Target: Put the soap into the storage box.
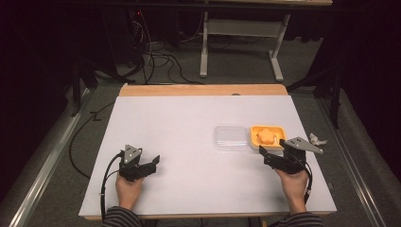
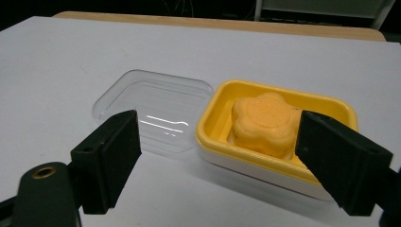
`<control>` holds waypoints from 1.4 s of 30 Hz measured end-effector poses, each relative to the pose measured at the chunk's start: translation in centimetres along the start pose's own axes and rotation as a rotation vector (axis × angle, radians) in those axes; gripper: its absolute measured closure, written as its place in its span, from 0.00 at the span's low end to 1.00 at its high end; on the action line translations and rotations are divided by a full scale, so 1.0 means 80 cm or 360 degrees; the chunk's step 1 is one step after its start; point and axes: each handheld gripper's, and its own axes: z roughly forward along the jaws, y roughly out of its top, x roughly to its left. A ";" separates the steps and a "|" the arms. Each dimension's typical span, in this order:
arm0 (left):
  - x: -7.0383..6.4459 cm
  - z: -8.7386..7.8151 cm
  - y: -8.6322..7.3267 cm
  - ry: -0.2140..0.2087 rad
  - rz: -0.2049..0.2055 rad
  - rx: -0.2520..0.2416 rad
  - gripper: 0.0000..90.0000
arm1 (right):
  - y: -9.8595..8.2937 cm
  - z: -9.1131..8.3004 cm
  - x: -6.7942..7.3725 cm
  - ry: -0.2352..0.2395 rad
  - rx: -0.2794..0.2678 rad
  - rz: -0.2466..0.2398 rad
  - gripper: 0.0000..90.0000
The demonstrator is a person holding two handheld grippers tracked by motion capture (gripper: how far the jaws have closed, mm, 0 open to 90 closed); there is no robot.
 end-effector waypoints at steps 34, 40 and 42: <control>0.000 0.000 0.000 0.0004 -0.0001 0.0002 0.25 | -0.028 0.007 0.037 0.0111 0.0010 0.0004 0.24; 0.000 0.000 0.000 0.0004 -0.0001 0.0002 0.25 | -0.030 0.012 0.043 0.0120 0.0028 -0.0014 0.25; 0.000 0.000 0.000 0.0004 -0.0001 0.0002 0.25 | -0.031 0.014 0.045 0.0122 0.0039 -0.0016 0.25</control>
